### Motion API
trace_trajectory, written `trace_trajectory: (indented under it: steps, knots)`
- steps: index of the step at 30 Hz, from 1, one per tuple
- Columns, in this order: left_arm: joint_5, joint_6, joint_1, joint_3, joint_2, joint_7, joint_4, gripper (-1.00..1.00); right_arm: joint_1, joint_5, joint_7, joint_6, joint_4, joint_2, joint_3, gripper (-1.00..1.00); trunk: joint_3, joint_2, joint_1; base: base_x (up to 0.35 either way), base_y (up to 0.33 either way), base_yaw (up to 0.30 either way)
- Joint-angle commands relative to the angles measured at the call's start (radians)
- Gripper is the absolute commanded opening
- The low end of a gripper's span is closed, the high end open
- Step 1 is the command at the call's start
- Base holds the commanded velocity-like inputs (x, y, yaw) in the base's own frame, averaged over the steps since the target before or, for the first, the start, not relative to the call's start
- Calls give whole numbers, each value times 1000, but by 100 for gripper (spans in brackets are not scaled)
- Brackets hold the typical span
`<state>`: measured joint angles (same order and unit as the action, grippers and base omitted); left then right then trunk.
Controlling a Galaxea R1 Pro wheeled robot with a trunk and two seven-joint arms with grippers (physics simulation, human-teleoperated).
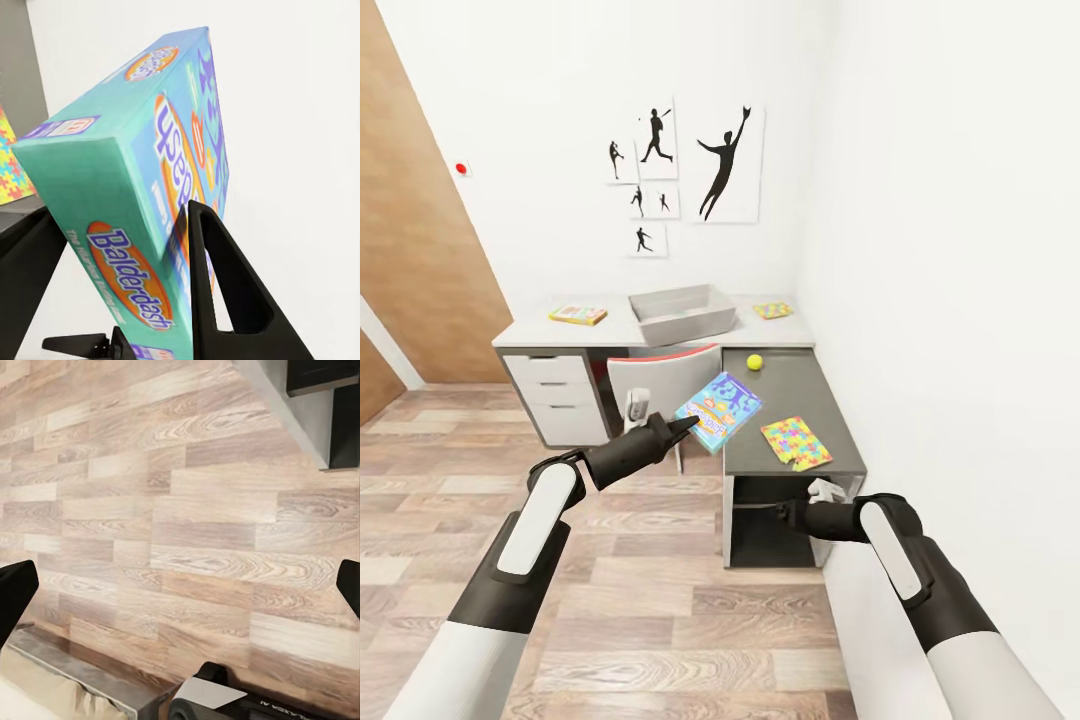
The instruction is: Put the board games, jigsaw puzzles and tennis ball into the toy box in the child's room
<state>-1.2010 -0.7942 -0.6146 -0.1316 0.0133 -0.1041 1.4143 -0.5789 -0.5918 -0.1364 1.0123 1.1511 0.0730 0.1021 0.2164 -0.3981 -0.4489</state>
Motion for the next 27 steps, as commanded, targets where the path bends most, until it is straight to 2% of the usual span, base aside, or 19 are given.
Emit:
trace_trajectory:
  steps: [1,27]
  knots:
    - [1,-2,-1,0,0,-5,0,-100,-1,10,-10,3,1,1,1,100,2,-2,-1,308,0,0]
    - [1,-2,-1,-2,0,-5,1,-100,1,12,-9,3,14,1,2,100,2,-2,-1,328,0,0]
